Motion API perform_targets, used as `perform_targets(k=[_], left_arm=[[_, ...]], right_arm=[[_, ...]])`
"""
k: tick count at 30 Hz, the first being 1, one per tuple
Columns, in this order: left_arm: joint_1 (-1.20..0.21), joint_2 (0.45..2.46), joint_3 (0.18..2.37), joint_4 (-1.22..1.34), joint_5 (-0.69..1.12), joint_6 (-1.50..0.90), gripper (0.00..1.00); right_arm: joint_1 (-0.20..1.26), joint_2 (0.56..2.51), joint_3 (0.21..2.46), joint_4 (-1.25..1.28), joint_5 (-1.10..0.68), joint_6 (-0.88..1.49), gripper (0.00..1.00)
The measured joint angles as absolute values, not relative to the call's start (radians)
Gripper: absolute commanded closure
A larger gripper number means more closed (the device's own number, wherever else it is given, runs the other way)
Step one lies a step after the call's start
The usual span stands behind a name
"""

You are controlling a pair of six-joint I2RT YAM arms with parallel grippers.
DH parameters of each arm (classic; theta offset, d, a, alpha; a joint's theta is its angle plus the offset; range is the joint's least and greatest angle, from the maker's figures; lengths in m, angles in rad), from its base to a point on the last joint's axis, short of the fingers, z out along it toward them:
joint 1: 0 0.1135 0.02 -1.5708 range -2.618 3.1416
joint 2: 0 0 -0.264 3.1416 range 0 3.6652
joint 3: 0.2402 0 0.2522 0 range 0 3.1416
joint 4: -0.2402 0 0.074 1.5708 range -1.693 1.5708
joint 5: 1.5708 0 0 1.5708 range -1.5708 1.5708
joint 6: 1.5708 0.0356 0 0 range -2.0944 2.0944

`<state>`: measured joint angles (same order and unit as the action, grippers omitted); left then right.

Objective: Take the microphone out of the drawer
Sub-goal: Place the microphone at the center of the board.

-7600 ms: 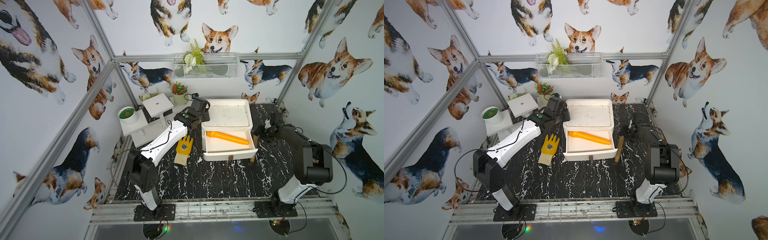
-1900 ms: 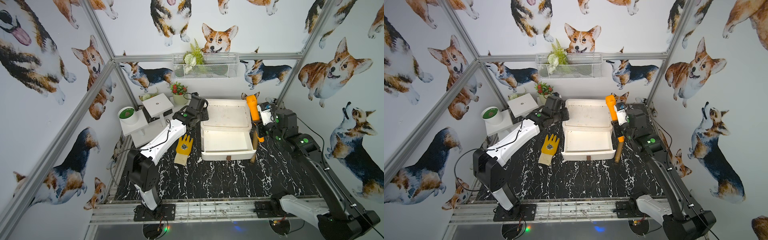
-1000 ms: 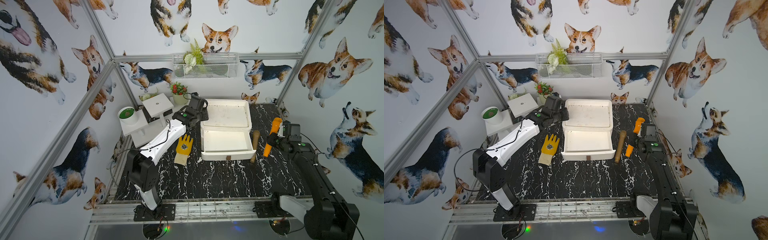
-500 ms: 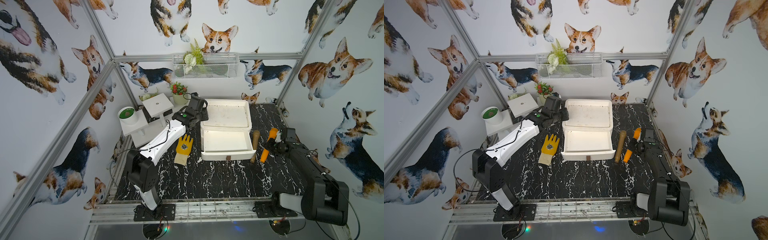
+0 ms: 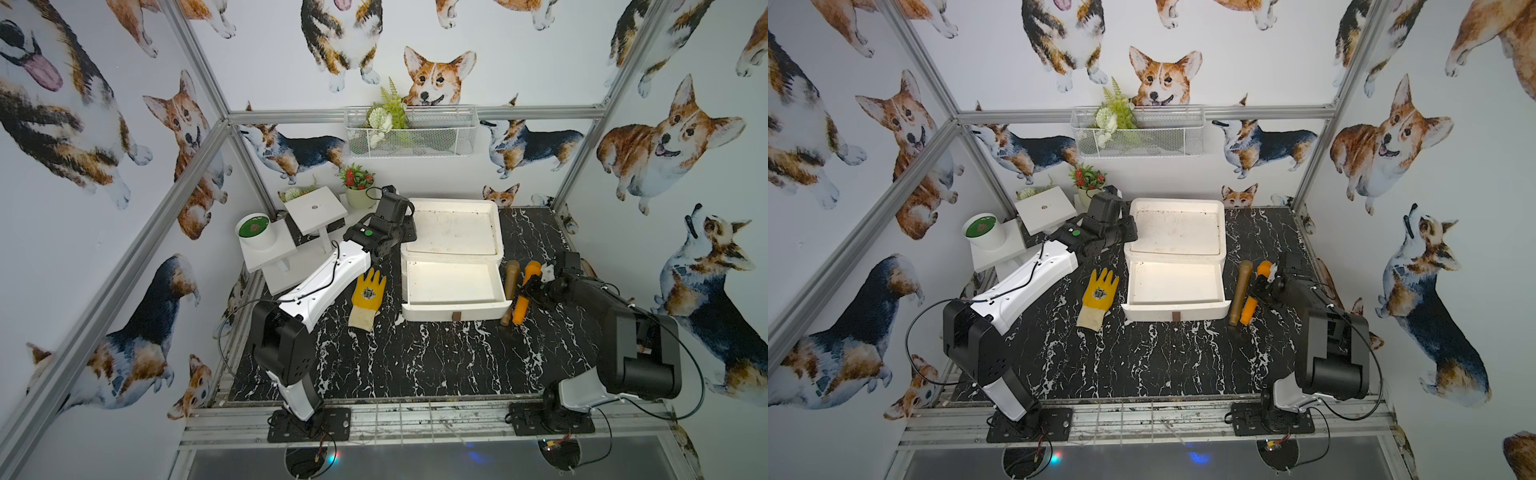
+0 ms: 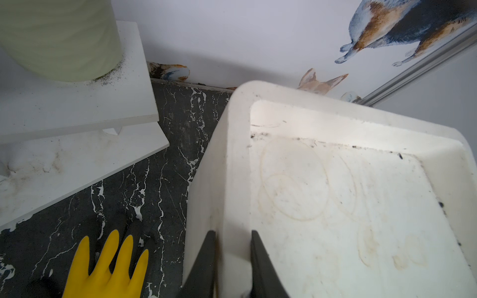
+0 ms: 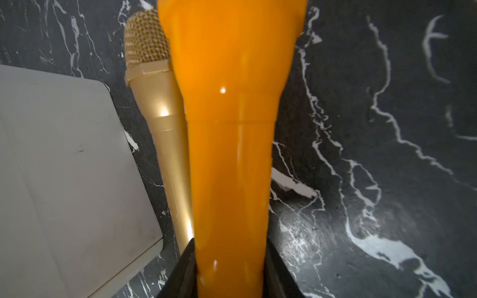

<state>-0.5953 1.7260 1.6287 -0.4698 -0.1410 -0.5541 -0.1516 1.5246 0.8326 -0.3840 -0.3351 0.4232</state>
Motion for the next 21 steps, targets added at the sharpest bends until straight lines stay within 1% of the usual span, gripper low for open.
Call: perform_targets(k=[7, 15, 16, 18, 21], left_arm=[[-0.595, 1.727, 1.632, -0.473, -0.141, -0.554, 0.99], [-0.595, 1.731, 1.638, -0.478, -0.141, -0.554, 0.99], [-0.595, 1.731, 1.639, -0.478, -0.141, -0.554, 0.99], [-0.595, 1.731, 1.639, -0.479, -0.141, -0.554, 0.99], [-0.595, 1.731, 1.641, -0.482, -0.141, -0.554, 0.98]], right_arm=[[-0.152, 1.605, 0.862, -0.377, -0.38, 0.423, 0.75], [-0.152, 1.639, 0.879, -0.372, -0.4, 0.415, 0.59], [-0.152, 1.639, 0.879, -0.373, -0.4, 0.414, 0.54], [-0.152, 1.639, 0.879, -0.374, -0.4, 0.412, 0.52], [-0.152, 1.637, 0.879, -0.375, -0.4, 0.408, 0.46]])
